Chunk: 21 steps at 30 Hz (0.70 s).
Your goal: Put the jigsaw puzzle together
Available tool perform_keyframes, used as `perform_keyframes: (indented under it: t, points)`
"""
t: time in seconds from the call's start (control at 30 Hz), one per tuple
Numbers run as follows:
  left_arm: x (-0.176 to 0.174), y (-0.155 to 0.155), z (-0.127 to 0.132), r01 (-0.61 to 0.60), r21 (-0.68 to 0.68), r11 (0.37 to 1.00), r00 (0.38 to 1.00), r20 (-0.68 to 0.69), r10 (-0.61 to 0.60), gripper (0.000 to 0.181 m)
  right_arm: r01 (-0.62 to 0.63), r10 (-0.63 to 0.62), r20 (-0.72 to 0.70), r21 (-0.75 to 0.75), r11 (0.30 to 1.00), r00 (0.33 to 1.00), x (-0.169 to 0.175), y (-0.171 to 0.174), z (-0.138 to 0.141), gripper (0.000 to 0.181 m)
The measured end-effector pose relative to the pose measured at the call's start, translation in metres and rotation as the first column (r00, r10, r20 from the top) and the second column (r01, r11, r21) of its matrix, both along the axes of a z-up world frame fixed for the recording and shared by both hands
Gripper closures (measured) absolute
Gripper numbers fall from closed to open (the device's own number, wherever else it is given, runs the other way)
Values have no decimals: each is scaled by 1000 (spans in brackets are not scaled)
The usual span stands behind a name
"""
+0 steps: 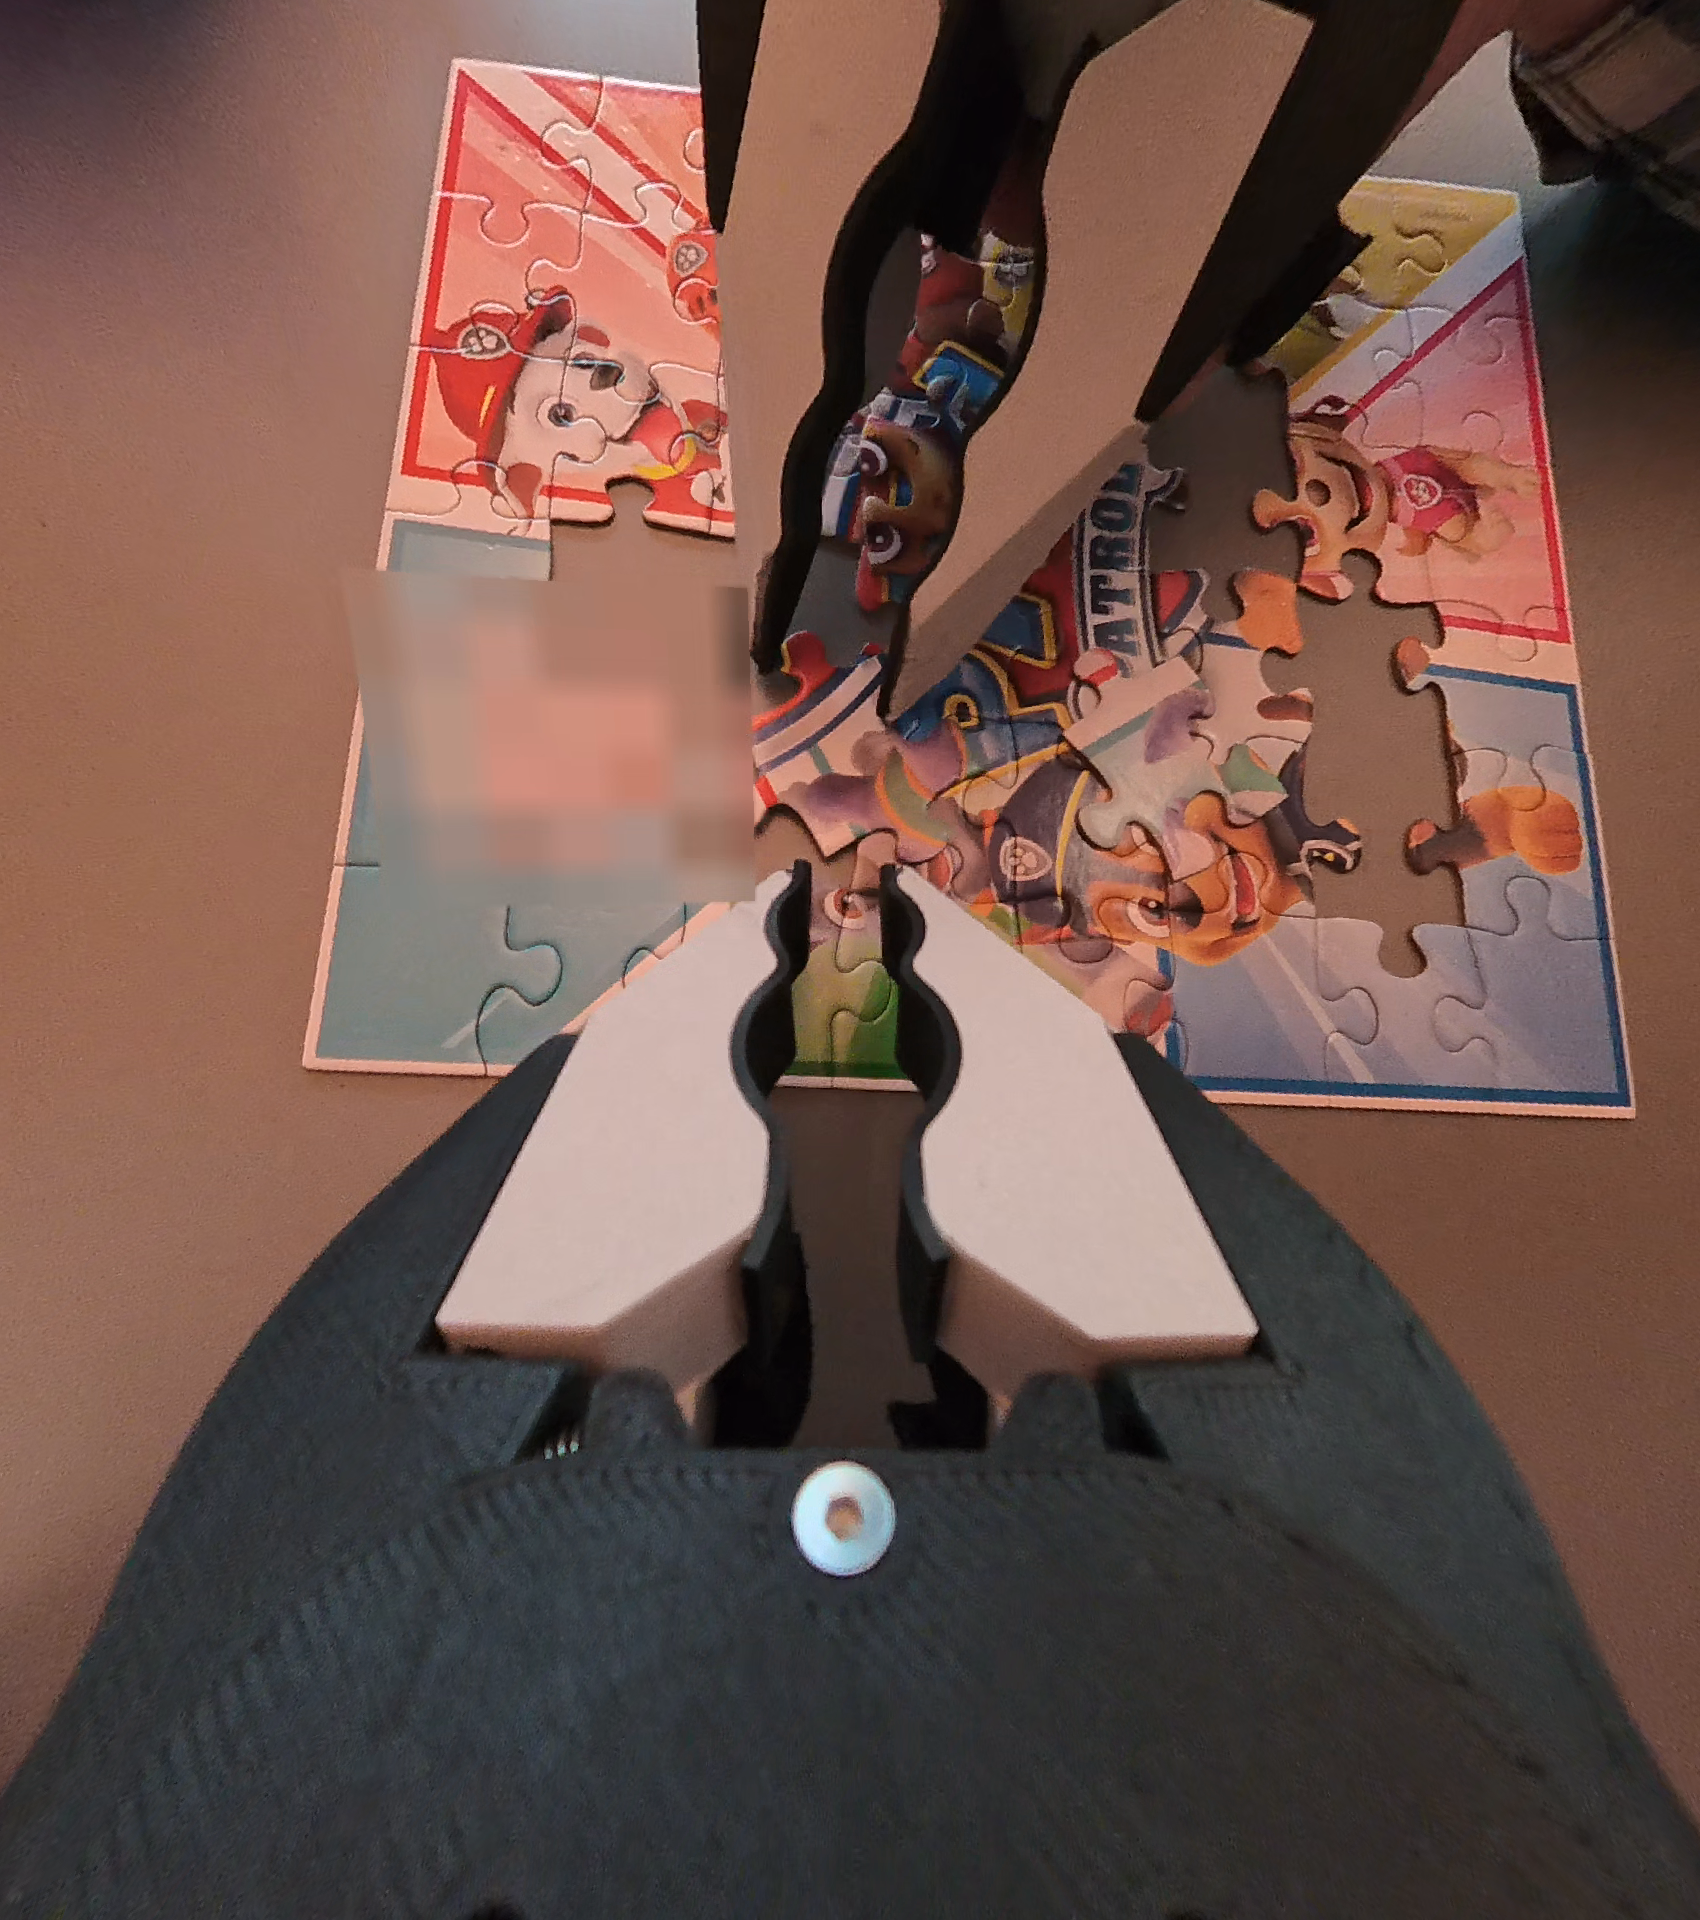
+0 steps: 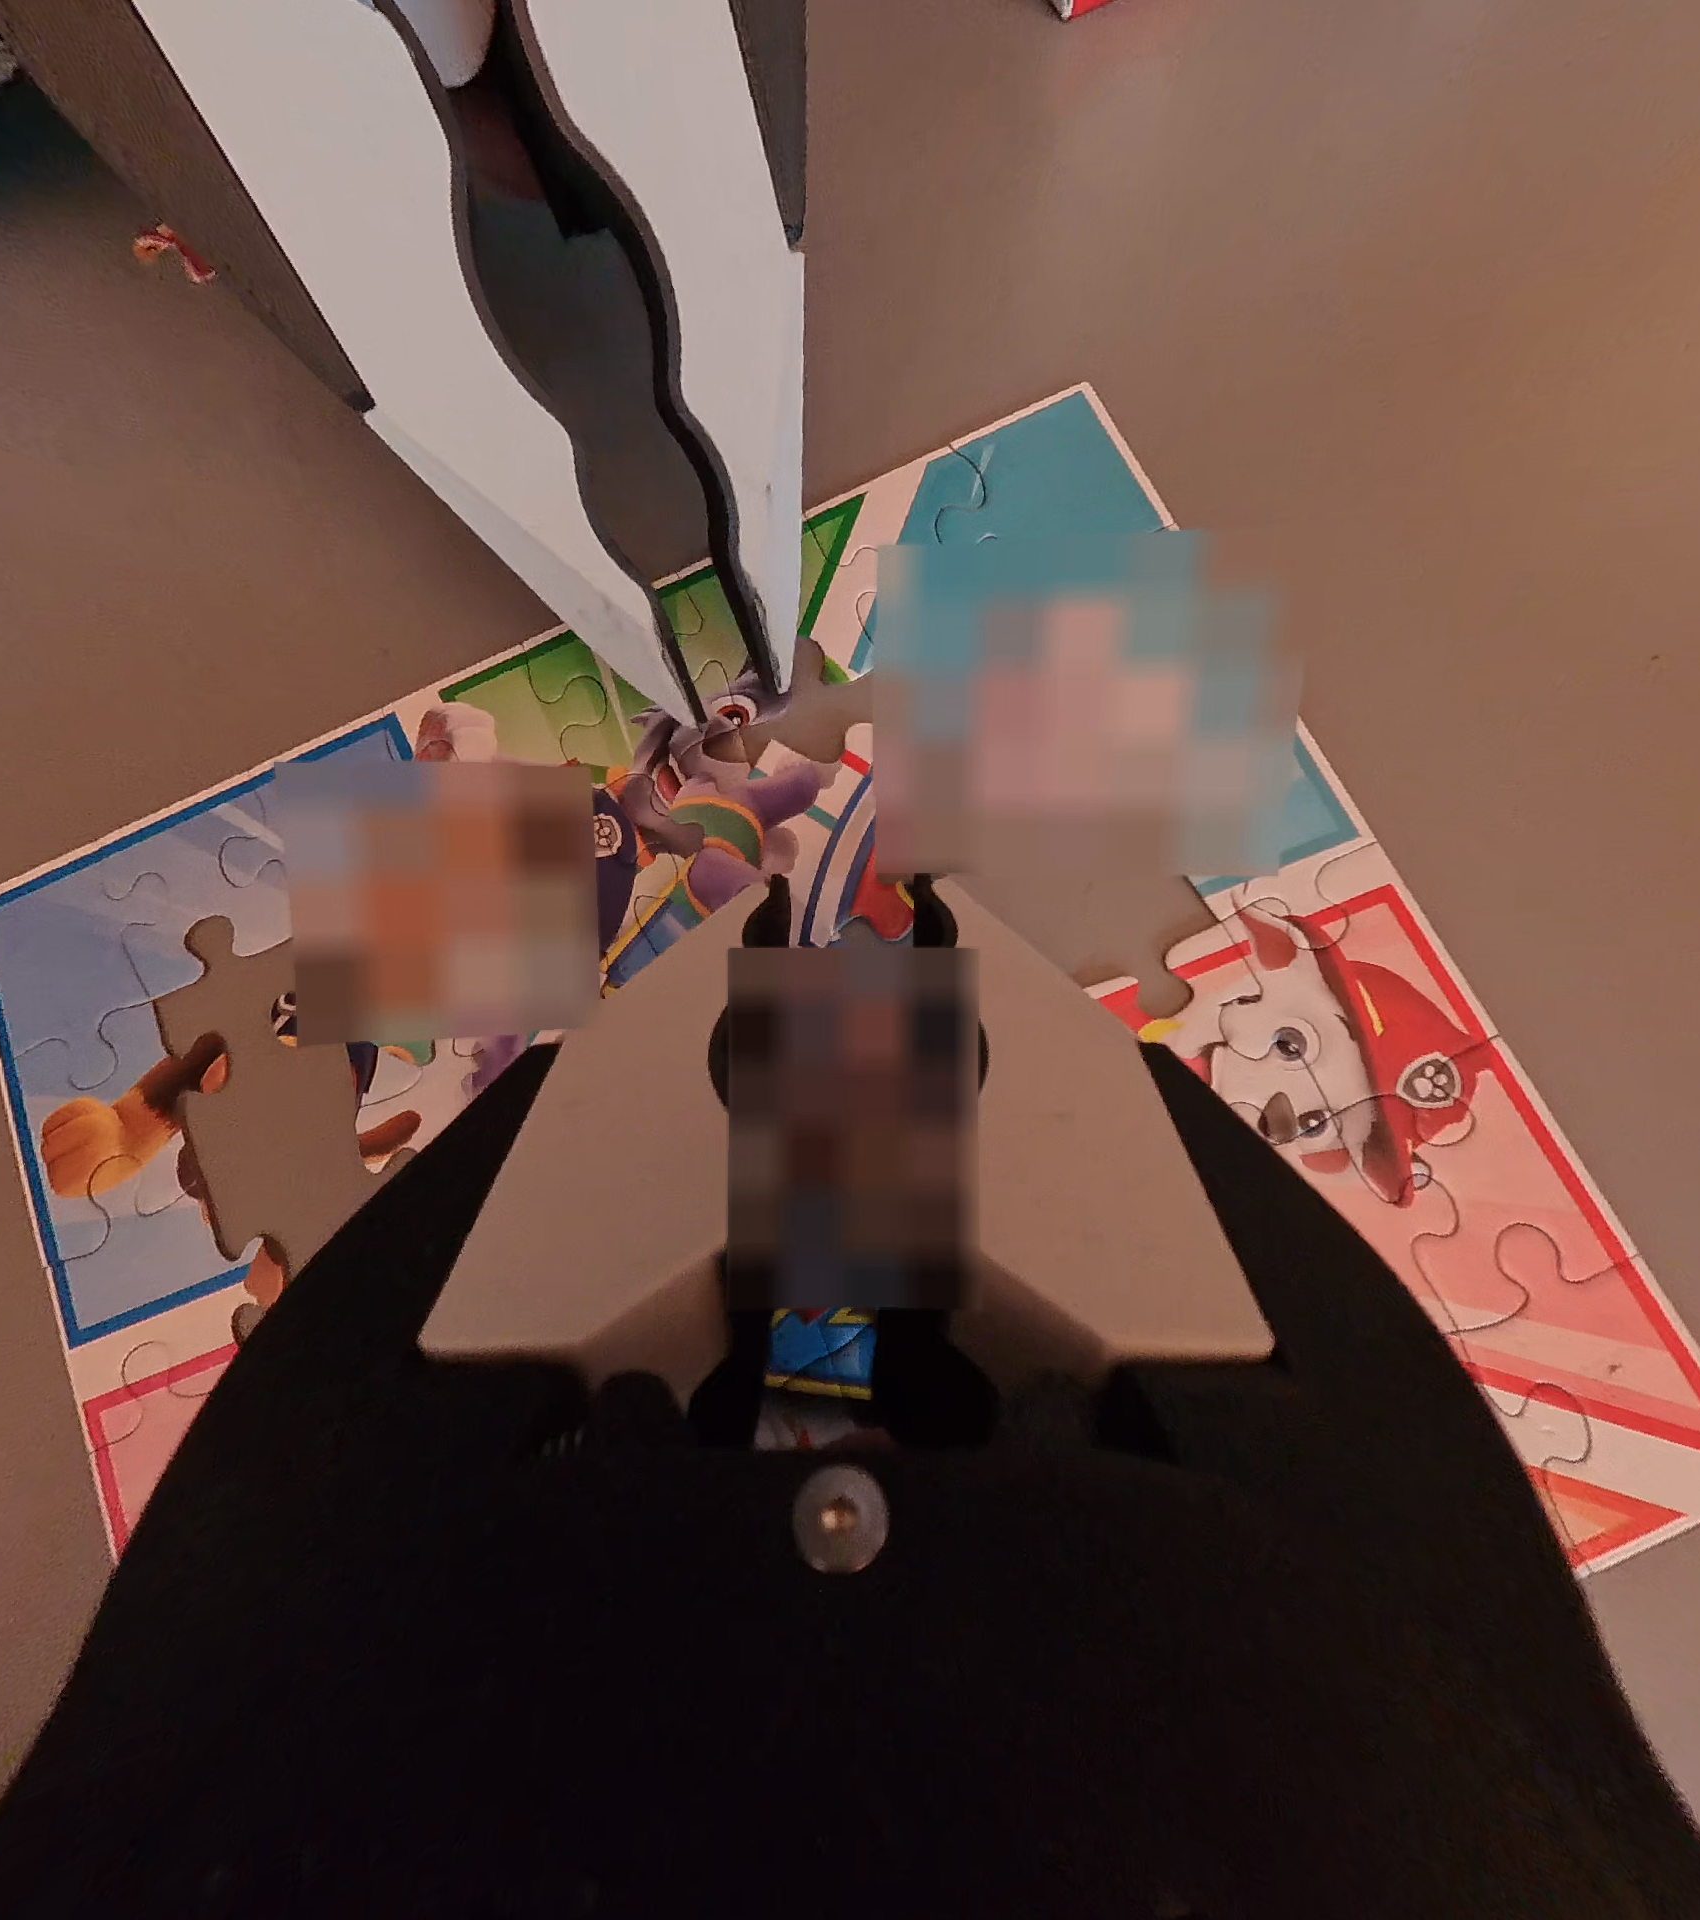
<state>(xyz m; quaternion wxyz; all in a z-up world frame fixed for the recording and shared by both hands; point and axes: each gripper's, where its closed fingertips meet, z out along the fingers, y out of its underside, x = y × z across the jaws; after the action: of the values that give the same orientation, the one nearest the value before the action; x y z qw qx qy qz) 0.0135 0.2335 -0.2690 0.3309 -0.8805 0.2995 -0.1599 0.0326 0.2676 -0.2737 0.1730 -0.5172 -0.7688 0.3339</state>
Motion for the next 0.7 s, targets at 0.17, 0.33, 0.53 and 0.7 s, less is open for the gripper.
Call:
perform_keyframes:
  t: [0.17,0.33,0.53,0.7]
  points:
    - [1,1,0,-13,-6,1000,1000,16,13,164,-13,13,-45,-3,1000,999,2,-2,9,181]
    - [-2,-3,-1,-11,-26,1000,1000,8,11,163,-49,47,-40,-54,997,998,9,-14,14,150]
    - [-2,-10,-4,5,-72,997,1000,14,-4,156,-141,141,10,12,990,990,12,-39,1,118]
    - [-1,-12,-3,3,-90,996,999,53,2,158,-108,109,-4,23,994,994,6,-33,1,146]
